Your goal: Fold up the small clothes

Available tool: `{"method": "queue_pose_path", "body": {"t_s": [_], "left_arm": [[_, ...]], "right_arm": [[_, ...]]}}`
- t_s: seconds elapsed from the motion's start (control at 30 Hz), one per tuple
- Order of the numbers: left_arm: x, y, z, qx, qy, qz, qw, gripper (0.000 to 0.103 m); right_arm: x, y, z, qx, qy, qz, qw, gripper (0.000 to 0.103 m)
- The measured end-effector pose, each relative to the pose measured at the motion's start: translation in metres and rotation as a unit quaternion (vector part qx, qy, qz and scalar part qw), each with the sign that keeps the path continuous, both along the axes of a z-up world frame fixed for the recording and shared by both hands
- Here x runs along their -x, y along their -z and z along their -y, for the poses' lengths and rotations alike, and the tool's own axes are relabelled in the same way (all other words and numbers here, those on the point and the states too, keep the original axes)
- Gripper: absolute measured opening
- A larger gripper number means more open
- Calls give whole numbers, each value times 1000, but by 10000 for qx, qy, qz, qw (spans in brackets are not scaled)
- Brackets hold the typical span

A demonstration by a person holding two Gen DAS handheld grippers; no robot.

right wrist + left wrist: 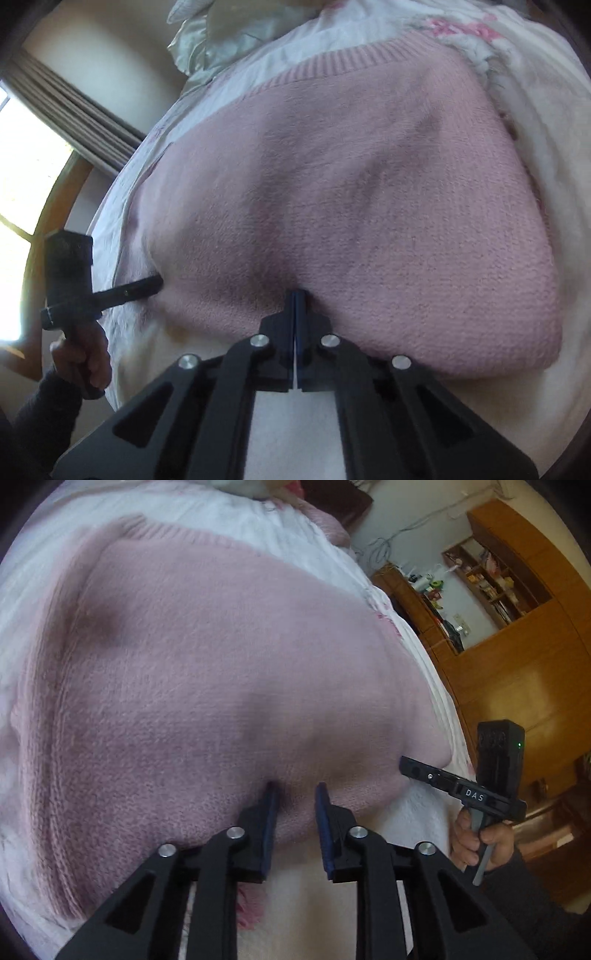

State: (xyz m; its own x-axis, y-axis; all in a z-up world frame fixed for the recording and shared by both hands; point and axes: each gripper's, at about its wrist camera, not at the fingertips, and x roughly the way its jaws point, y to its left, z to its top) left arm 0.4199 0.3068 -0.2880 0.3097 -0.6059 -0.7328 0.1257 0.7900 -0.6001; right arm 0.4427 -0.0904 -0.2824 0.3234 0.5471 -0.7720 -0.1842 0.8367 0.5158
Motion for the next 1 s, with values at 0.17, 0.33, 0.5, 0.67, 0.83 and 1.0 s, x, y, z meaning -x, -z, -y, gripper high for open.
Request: {"method": "queue_pose_path", "body": {"t_s": [0.17, 0.33, 0.5, 0.67, 0.83, 1.0], "left_arm": [[27, -24, -41, 7, -99, 27, 9999, 37], [46, -36, -125, -11, -882, -365, 9954, 63], [48, -48, -173, 394, -1186, -513, 9908, 78], [22, -45, -186, 1113, -1372, -605, 9824, 82], [-31, -23, -173, 1206, -1278, -847, 9808, 82], [-93, -3, -166, 1236, -1270, -954, 9795, 82]], "right_arm": [[16, -12, 67, 21, 589, -97, 9982, 3], [55, -45, 108, 898, 1184, 239, 9886, 38], [127, -89, 10, 2320, 59, 1347, 9633, 38], [180, -89, -121, 3058, -932, 2226, 9210, 68], [182, -52, -224, 3907, -1857, 2934, 8525, 66], [162, -20, -275, 4365, -2185, 3355, 8057, 67]]}}
